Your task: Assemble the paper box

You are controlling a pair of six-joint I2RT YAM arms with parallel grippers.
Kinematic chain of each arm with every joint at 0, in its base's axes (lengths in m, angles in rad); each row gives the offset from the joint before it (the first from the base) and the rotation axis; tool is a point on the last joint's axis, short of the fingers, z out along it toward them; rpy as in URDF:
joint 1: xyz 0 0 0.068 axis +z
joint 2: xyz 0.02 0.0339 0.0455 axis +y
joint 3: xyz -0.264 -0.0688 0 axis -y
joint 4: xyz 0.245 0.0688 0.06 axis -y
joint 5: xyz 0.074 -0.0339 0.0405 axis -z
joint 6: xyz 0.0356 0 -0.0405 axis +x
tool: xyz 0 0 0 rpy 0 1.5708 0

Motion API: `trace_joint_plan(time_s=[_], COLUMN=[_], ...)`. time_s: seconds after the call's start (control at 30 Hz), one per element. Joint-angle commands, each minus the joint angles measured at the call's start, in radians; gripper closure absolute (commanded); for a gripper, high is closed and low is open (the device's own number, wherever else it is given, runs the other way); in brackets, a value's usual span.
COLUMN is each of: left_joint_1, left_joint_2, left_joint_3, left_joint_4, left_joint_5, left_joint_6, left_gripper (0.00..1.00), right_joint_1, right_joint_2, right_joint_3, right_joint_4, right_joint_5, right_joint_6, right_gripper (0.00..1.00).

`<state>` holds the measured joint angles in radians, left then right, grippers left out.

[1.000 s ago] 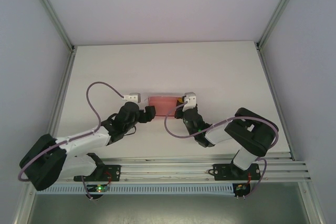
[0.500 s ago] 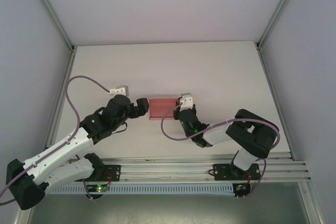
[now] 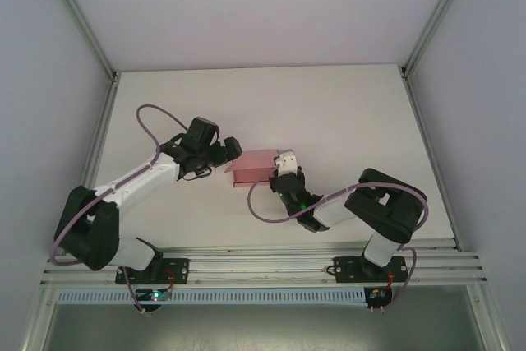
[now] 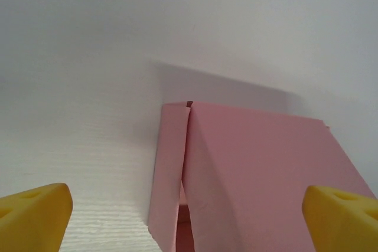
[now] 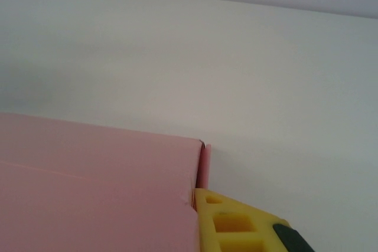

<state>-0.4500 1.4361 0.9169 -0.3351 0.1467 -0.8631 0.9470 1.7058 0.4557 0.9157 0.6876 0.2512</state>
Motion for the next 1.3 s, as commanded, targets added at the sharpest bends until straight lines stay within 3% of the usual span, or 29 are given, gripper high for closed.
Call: trace_joint_plan(time_s=[0.0,0.1,0.3,0.47,0.63,0.9,1.0,1.07,1.27], left_joint_1=[0.018,0.019,0.019,0.021,0.021,0.022,0.022,0.021,0.022], left_joint_2=[0.041,0.068,0.129,0.16,0.177,0.201,0.206,0.214,0.226], left_joint_3=[0.021,-0.016,-0.043,-0.071,-0.108,-0.143,-0.161,-0.17,-0.19], left_joint_4=[0.08,0.146,0.219,0.267,0.326,0.385,0.416,0.434,0.474], left_joint_5=[0.067,0.078,0.095,0.11,0.116,0.152,0.158,0.165,0.18], left_joint_6=[-0.017,-0.014,-0.006,-0.003,0.0,0.007,0.005,0.004,0.01], left_gripper=[0.05,0.14,0.17,0.29,0.37,0.45,0.51,0.54,0.6], right_joint_1=[0.01,0.009,0.011,0.01,0.009,0.009,0.009,0.007,-0.025], right_joint_2=[0.012,0.007,-0.015,-0.074,-0.188,-0.481,-0.641,-0.748,-0.996], right_joint_3=[-0.024,-0.029,-0.062,-0.095,-0.137,-0.216,-0.252,-0.268,-0.22], right_joint_4=[-0.041,-0.042,-0.035,-0.037,-0.105,-0.476,-0.592,-0.663,-0.879], right_joint_5=[-0.009,-0.018,-0.054,-0.127,-0.196,-0.282,-0.301,-0.294,-0.338], right_joint_6=[0.004,0.018,0.032,-0.032,-0.022,0.095,0.152,0.185,0.237], right_gripper=[0.87,0.85,0.84,0.77,0.64,0.38,0.25,0.03,0.02])
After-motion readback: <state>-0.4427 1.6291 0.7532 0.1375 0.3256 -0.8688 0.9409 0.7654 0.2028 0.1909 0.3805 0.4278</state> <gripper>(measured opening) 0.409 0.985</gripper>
